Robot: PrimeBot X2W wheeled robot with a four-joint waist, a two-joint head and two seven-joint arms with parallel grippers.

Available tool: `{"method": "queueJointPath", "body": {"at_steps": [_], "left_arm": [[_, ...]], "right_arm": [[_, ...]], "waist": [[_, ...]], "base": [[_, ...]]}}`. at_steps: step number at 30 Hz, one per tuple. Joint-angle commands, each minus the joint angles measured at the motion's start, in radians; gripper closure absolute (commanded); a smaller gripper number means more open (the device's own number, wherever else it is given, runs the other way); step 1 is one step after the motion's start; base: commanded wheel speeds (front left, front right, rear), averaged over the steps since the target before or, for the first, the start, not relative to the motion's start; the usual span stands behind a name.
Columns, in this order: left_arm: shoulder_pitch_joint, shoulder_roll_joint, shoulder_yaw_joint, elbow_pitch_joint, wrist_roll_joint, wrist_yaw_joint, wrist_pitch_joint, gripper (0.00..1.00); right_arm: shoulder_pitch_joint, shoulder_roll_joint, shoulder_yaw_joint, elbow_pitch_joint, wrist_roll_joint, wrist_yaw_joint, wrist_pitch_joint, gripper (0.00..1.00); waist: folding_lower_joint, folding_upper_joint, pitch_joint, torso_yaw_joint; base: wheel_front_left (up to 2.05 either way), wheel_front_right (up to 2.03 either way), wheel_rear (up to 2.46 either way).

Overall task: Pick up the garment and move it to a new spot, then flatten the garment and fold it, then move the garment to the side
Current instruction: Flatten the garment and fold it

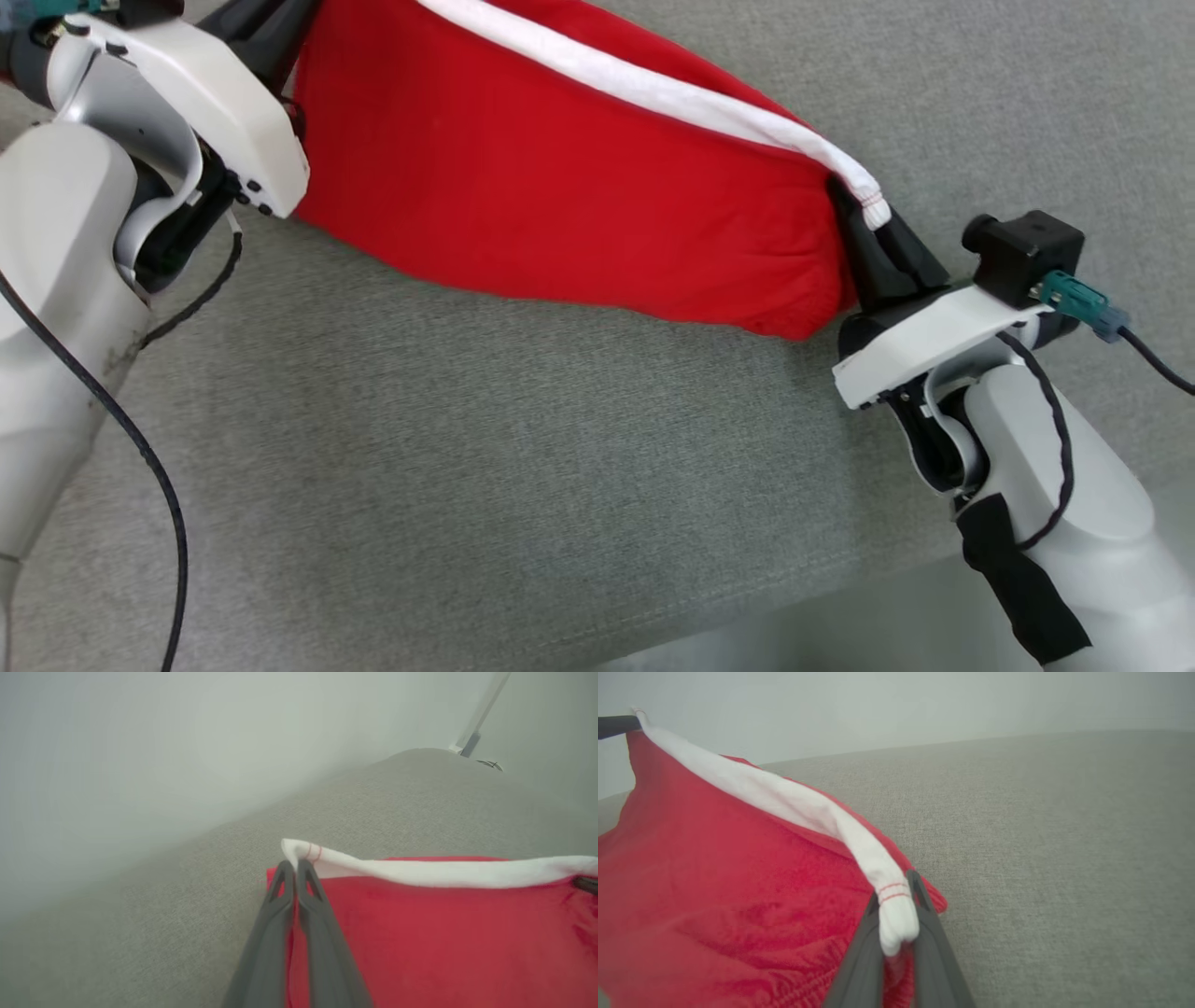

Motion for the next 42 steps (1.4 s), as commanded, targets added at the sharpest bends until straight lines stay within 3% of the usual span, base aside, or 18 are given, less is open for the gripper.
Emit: {"method": "queueJointPath", "body": {"at_steps": [1,5,6,10,12,13,14,15,16,17,18,19,25,29,34,42], "left_arm": [[-0.073,0.057,-0.012,-0.006,-0.038,0.000,-0.001,1.00],[-0.136,0.088,-0.105,0.021,-0.098,0.000,-0.008,1.00],[-0.149,0.092,-0.124,0.031,-0.113,0.000,-0.010,1.00],[-0.200,0.105,-0.184,0.075,-0.158,-0.001,-0.047,1.00],[-0.221,0.105,-0.200,0.103,-0.181,-0.001,-0.072,1.00],[-0.229,0.102,-0.210,0.114,-0.191,-0.001,-0.082,1.00],[-0.229,0.102,-0.210,0.114,-0.191,-0.001,-0.082,1.00],[-0.236,0.100,-0.216,0.127,-0.202,-0.001,-0.093,1.00],[-0.241,0.097,-0.226,0.140,-0.214,-0.001,-0.097,0.87],[-0.244,0.095,-0.238,0.150,-0.223,-0.001,-0.100,0.58],[-0.247,0.095,-0.247,0.160,-0.230,-0.001,-0.104,0.11],[-0.250,0.095,-0.257,0.170,-0.235,-0.001,-0.110,0.00],[-0.250,0.099,-0.283,0.217,-0.225,0.001,-0.191,0.00],[-0.215,0.104,-0.270,0.198,-0.200,0.059,-0.255,0.00],[-0.103,0.144,-0.231,0.046,-0.171,0.177,-0.284,0.00],[0.222,0.244,-0.122,-0.406,-0.071,0.430,-0.288,0.00]], "right_arm": [[-0.011,0.014,0.027,0.002,0.013,-0.003,-0.012,0.95],[-0.044,0.036,0.052,0.027,0.032,-0.003,-0.016,0.82],[-0.052,0.040,0.059,0.031,0.036,-0.003,-0.017,0.70],[-0.073,0.050,0.074,0.046,0.053,-0.003,-0.018,0.67],[-0.078,0.054,0.071,0.044,0.057,-0.003,-0.018,0.47],[-0.079,0.056,0.071,0.044,0.059,-0.003,-0.018,0.14],[-0.079,0.056,0.071,0.044,0.059,-0.003,-0.018,0.14],[-0.079,0.059,0.069,0.040,0.061,-0.003,-0.018,0.00],[-0.078,0.061,0.068,0.037,0.062,-0.003,-0.018,0.00],[-0.075,0.062,0.068,0.035,0.063,-0.003,-0.018,0.00],[-0.073,0.063,0.067,0.030,0.063,-0.003,-0.018,0.00],[-0.068,0.063,0.063,0.023,0.064,-0.003,-0.018,0.00],[-0.019,0.049,0.039,-0.008,0.058,-0.003,-0.018,0.00],[0.036,0.041,0.005,-0.044,0.054,-0.003,-0.018,0.00],[0.117,0.039,-0.055,-0.102,0.042,-0.003,-0.018,0.00],[0.237,0.054,-0.139,-0.151,0.073,-0.003,-0.018,0.00]], "waist": [[0.0000,0.0000,0.030,-0.034],[0.0000,0.0000,0.048,-0.062],[0.0000,0.0000,0.051,-0.068],[0.0000,0.0000,0.060,-0.082],[0.0000,0.0000,0.062,-0.088],[0.0000,0.0000,0.062,-0.089],[0.0000,0.0000,0.062,-0.089],[0.0000,0.0000,0.063,-0.091],[0.0000,0.0000,0.062,-0.092],[0.0000,0.0000,0.061,-0.092],[0.0000,0.0000,0.059,-0.091],[0.0000,0.0000,0.057,-0.090],[0.0000,0.0000,0.032,-0.063],[0.0000,0.0000,0.008,-0.031],[0.0000,0.0000,-0.021,0.014],[0.0000,0.0000,-0.068,0.072]], "base": [[0.00,0.00,0.00],[0.00,0.00,0.00],[0.00,0.00,0.00],[0.00,0.00,0.00],[0.00,0.00,0.00],[0.00,0.00,0.00],[0.00,0.00,0.00],[0.00,0.00,0.00],[0.00,0.00,0.00],[0.00,0.00,0.00],[0.00,0.00,0.00],[0.00,0.00,0.00],[0.00,0.00,0.00],[0.00,0.00,0.00],[0.00,0.00,0.00],[0.00,0.00,0.00]]}}
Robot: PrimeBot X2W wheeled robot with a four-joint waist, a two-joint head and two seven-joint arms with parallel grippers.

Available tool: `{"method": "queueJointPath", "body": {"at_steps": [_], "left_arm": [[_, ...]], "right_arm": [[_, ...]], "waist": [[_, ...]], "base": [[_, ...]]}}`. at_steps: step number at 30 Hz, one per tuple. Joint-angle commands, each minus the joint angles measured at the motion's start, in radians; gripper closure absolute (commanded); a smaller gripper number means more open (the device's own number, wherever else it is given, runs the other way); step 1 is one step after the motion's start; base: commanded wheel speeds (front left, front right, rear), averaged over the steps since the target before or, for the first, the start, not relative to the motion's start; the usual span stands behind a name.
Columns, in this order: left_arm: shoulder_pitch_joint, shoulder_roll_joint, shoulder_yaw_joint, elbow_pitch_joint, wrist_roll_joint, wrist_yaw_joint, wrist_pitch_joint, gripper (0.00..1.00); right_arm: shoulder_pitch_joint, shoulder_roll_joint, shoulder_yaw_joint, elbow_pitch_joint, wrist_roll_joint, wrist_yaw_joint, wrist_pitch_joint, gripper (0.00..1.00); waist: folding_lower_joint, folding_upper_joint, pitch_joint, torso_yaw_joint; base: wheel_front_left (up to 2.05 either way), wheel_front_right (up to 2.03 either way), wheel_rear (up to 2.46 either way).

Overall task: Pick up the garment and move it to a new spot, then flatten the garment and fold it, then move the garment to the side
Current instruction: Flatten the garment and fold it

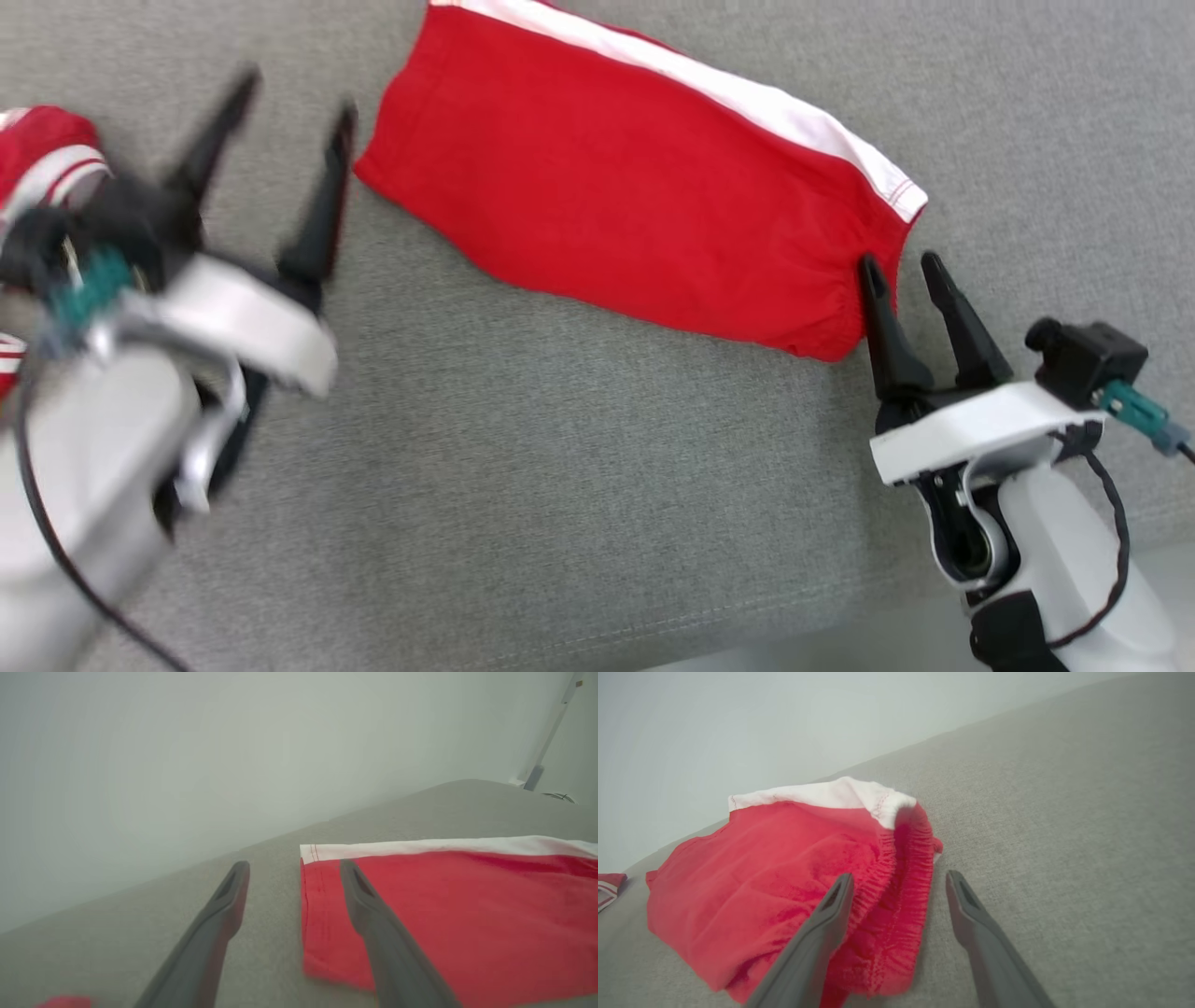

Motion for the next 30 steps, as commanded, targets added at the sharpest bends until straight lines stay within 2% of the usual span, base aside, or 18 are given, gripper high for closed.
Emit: {"method": "queueJointPath", "body": {"at_steps": [1,8,13,21,30], "left_arm": [[0.054,0.055,0.052,-0.077,0.022,0.049,-0.007,0.00],[0.338,0.079,0.087,-0.320,0.080,0.219,-0.007,0.00],[0.462,0.078,0.117,-0.390,0.104,0.288,-0.007,0.00],[0.576,0.044,0.164,-0.416,0.132,0.298,-0.007,0.00],[0.632,-0.031,0.195,-0.371,0.175,0.231,-0.007,0.00]], "right_arm": [[0.042,0.006,0.004,-0.030,0.018,-0.003,-0.011,0.00],[0.129,0.017,-0.012,-0.016,0.102,-0.003,-0.011,0.00],[0.163,0.013,-0.022,-0.014,0.132,-0.003,-0.011,0.00],[0.207,0.005,-0.065,-0.022,0.164,-0.003,-0.011,0.00],[0.213,-0.010,-0.116,0.027,0.257,-0.003,0.004,0.00]], "waist": [[0.0000,-0.0001,-0.023,0.019],[0.0000,-0.0001,-0.088,0.048],[0.0000,-0.0001,-0.126,0.076],[0.0000,-0.0001,-0.177,0.129],[0.0000,-0.0001,-0.224,0.192]], "base": [[0.00,0.00,0.00],[0.00,0.00,0.00],[0.00,0.00,0.00],[0.00,0.00,0.00],[0.00,0.00,0.00]]}}
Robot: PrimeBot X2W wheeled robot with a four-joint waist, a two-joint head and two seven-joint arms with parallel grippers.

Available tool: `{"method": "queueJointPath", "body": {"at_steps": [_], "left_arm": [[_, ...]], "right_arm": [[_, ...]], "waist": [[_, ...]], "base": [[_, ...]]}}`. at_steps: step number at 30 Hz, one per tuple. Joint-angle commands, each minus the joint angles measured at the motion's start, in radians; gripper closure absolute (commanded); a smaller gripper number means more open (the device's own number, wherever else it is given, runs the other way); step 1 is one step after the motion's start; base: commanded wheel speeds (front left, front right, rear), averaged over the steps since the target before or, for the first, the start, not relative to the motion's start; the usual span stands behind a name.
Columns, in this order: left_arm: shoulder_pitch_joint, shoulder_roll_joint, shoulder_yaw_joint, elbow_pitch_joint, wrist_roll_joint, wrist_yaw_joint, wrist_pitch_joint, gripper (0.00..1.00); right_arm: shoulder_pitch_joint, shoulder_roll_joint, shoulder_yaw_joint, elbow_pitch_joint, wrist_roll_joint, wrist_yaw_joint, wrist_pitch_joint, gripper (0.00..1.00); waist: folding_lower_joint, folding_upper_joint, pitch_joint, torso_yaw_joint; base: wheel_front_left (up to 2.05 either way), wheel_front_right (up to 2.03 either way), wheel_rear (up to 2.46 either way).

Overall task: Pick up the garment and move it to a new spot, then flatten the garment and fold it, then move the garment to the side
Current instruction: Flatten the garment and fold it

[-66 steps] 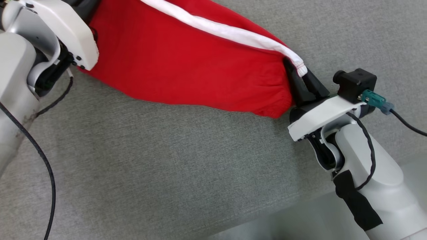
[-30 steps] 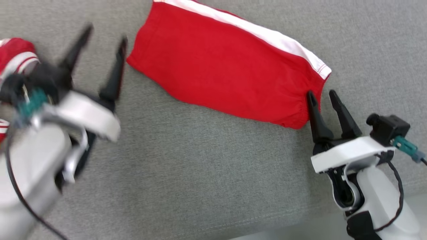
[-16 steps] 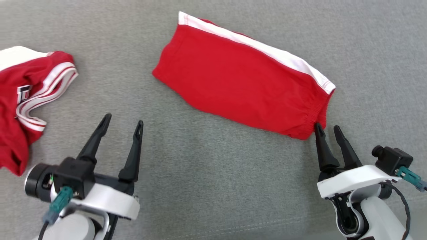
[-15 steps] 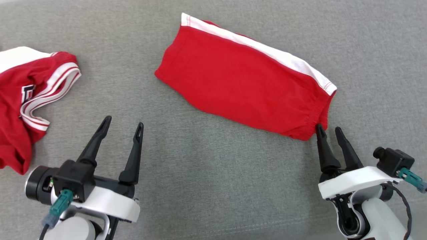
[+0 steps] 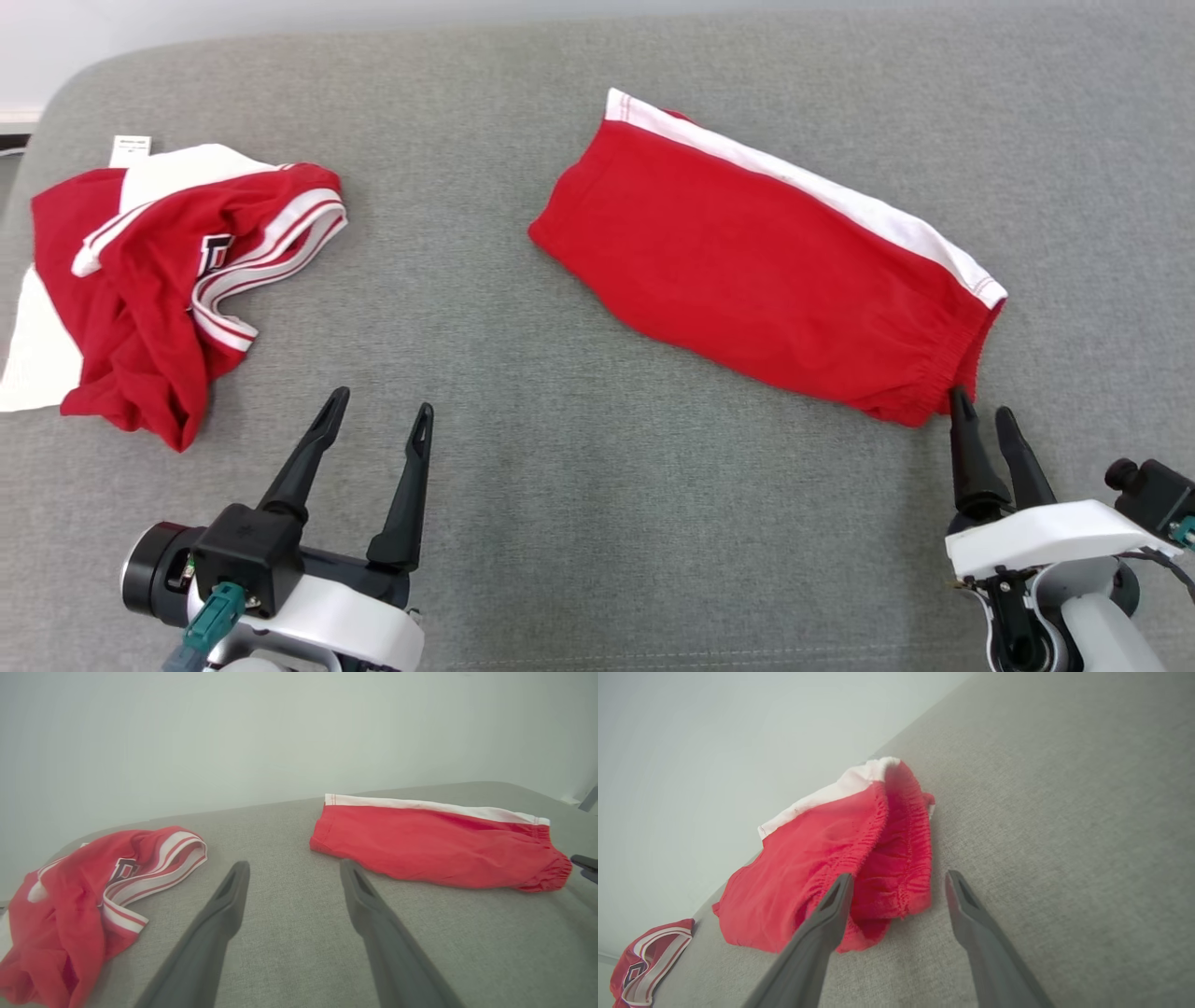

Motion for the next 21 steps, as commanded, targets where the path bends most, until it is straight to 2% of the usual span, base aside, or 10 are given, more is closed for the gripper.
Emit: {"method": "queueJointPath", "body": {"at_steps": [1,6,21], "left_arm": [[-0.013,0.021,0.045,-0.009,0.013,-0.009,-0.006,0.00],[-0.012,-0.002,0.055,0.015,0.034,-0.042,-0.006,0.00],[-0.023,-0.076,0.088,0.058,0.075,-0.123,-0.006,0.00]], "right_arm": [[-0.011,-0.012,0.011,-0.009,0.002,0.000,0.000,0.00],[-0.057,-0.008,-0.009,0.057,0.030,0.000,0.030,0.00],[-0.179,0.016,0.022,0.200,0.142,0.000,0.085,0.00]], "waist": [[0.0000,-0.0001,-0.013,0.014],[0.0000,-0.0001,-0.019,0.036],[0.0000,-0.0001,0.003,0.078]], "base": [[0.00,0.00,0.00],[0.00,0.00,0.00],[0.00,0.00,0.00]]}}
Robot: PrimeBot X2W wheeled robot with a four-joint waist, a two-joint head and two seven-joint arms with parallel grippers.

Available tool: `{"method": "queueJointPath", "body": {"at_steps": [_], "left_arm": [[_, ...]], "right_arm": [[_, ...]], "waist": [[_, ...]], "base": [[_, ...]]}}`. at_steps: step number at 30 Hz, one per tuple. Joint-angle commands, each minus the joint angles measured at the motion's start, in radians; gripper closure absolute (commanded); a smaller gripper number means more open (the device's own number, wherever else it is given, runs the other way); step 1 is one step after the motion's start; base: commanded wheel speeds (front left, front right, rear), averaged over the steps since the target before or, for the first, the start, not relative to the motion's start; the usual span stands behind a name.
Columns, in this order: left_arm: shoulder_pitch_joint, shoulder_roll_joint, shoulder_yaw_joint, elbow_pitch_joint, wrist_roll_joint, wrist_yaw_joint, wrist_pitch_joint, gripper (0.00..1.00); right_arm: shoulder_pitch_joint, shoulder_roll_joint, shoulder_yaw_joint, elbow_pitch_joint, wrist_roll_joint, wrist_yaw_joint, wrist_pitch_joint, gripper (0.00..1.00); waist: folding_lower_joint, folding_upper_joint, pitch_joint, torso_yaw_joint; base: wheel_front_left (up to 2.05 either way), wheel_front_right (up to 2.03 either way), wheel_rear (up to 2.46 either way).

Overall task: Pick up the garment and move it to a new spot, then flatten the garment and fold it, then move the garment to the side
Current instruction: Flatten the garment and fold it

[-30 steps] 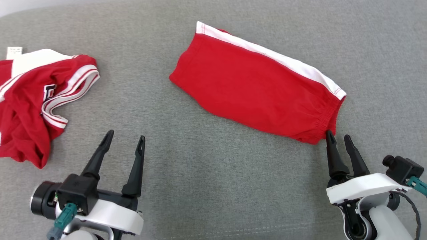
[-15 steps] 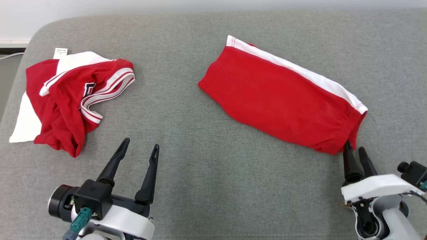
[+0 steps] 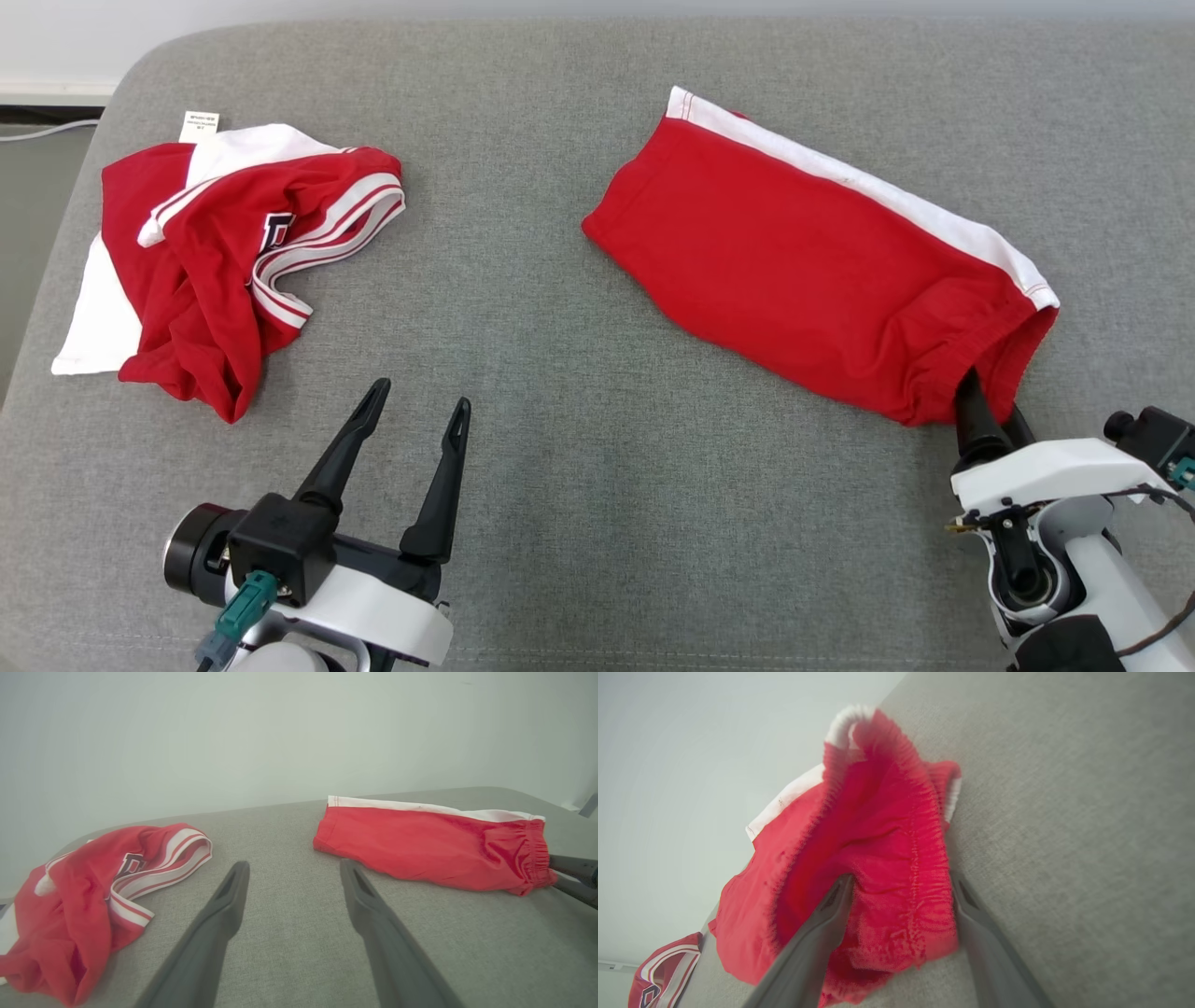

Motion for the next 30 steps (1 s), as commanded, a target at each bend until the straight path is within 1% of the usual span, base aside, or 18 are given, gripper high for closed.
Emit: {"method": "queueJointPath", "body": {"at_steps": [1,3,4,5,6,7,13,18,24,30], "left_arm": [[-0.024,0.015,0.051,-0.013,0.012,-0.018,-0.006,0.00],[-0.025,0.010,0.058,-0.009,0.018,-0.025,-0.006,0.00],[-0.026,0.007,0.062,-0.007,0.020,-0.029,-0.006,0.00],[-0.027,0.005,0.066,-0.005,0.023,-0.032,-0.006,0.00],[-0.028,0.003,0.068,-0.004,0.026,-0.035,-0.006,0.00],[-0.028,0.001,0.071,-0.003,0.029,-0.038,-0.006,0.00],[-0.027,-0.009,0.083,0.001,0.041,-0.047,-0.006,0.00],[-0.021,-0.014,0.094,0.003,0.048,-0.054,-0.006,0.00],[-0.019,-0.009,0.101,0.003,0.052,-0.060,-0.006,0.00],[-0.016,-0.003,0.099,0.003,0.051,-0.062,-0.006,0.00]], "right_arm": [[-0.027,0.013,0.038,-0.007,0.026,0.000,0.014,0.00],[-0.039,0.014,0.051,0.002,0.035,0.000,0.015,0.00],[-0.044,0.015,0.057,0.004,0.040,0.000,0.014,0.07],[-0.048,0.015,0.063,0.006,0.046,0.000,0.013,0.50],[-0.050,0.015,0.069,0.007,0.053,0.000,0.011,0.79],[-0.050,0.017,0.075,0.005,0.065,0.000,0.013,1.00],[-0.034,0.007,0.092,-0.011,0.103,0.000,-0.007,1.00],[0.001,-0.020,0.089,-0.044,0.156,0.000,-0.016,1.00],[0.065,-0.074,0.039,-0.078,0.230,0.000,-0.026,1.00],[0.144,-0.130,-0.048,-0.098,0.308,0.000,-0.036,1.00]], "waist": [[0.0000,-0.0001,0.005,0.000],[0.0000,-0.0001,0.010,-0.001],[0.0000,-0.0001,0.012,-0.002],[0.0000,-0.0001,0.015,-0.003],[0.0000,-0.0001,0.016,-0.004],[0.0000,-0.0001,0.018,-0.006],[0.0000,-0.0001,0.025,-0.017],[0.0000,-0.0001,0.030,-0.036],[0.0000,-0.0001,0.034,-0.068],[0.0000,-0.0001,0.028,-0.097]], "base": [[0.00,0.00,0.00],[0.00,0.00,0.00],[0.00,0.00,0.00],[0.00,0.00,0.00],[0.00,0.00,0.00],[0.00,0.00,0.00],[0.00,0.00,0.00],[0.00,0.00,0.00],[0.00,0.00,0.00],[0.00,0.00,0.00]]}}
